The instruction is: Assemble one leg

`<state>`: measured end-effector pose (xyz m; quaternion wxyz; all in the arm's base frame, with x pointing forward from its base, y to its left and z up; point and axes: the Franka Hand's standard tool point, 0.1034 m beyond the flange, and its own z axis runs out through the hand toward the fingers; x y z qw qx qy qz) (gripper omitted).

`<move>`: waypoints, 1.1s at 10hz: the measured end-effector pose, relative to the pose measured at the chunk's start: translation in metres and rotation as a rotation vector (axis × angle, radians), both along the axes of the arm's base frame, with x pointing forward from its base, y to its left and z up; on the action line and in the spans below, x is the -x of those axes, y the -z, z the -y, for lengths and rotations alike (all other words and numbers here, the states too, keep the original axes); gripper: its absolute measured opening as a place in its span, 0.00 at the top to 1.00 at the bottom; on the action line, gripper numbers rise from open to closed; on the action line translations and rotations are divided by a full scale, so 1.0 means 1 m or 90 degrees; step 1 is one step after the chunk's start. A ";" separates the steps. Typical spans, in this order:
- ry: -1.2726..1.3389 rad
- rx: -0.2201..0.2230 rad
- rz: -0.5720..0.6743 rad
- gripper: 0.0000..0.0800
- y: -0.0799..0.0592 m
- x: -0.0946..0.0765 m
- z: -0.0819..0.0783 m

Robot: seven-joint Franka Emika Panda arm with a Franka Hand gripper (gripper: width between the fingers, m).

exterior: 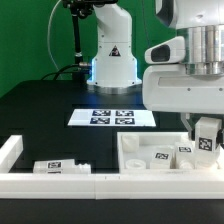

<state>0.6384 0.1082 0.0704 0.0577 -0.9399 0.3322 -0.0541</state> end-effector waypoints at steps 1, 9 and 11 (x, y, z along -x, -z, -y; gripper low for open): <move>0.093 -0.015 -0.008 0.65 0.001 0.001 0.000; 0.156 -0.037 -0.026 0.31 0.002 0.003 -0.006; -0.077 0.009 -0.021 0.21 -0.006 -0.001 -0.008</move>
Offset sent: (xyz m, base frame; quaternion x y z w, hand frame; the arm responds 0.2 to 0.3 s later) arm 0.0043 0.0097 -0.0004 0.0275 -0.0224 0.3069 0.9511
